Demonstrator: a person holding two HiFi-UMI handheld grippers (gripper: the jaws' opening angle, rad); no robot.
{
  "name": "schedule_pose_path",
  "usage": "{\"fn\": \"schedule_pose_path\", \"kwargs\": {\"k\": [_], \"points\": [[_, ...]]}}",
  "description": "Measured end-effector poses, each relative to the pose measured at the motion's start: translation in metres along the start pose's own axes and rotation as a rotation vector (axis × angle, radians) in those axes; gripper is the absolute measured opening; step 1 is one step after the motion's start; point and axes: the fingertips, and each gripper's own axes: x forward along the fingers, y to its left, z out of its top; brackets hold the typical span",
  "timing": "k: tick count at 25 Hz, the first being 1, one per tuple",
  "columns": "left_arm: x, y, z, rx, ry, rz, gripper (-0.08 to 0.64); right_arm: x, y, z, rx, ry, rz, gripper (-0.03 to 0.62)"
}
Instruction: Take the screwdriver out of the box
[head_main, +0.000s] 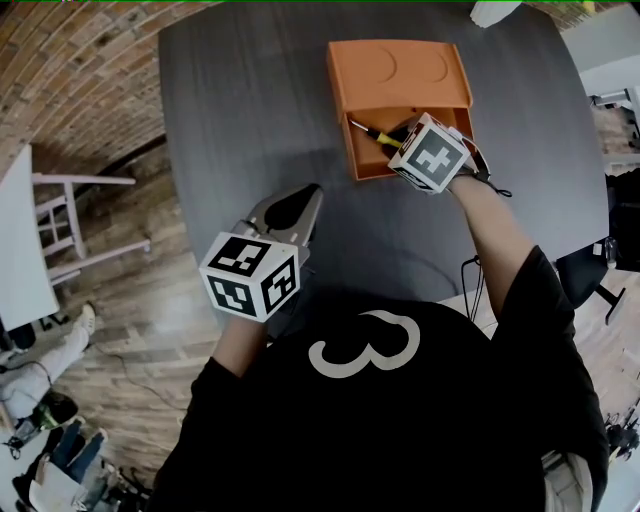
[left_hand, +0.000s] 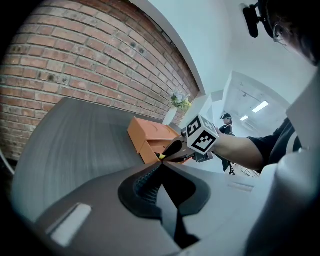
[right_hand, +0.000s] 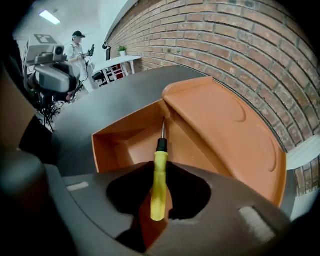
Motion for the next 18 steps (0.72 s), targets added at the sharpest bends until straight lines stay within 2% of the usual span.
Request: {"fn": "schedule_pose_path", "kwargs": {"k": [9,18], "points": [[-0.004,-0.018,-0.002,0.032,-0.003,-0.004,0.015,-0.024,0.000,-0.008,-0.040,-0.007,-0.062,0.080],[-0.018,-0.048,0.008,0.089,-0.049,0.003,0.015,-0.082,0.010,-0.002,-0.059,-0.139,-0.114,0.078]]}}
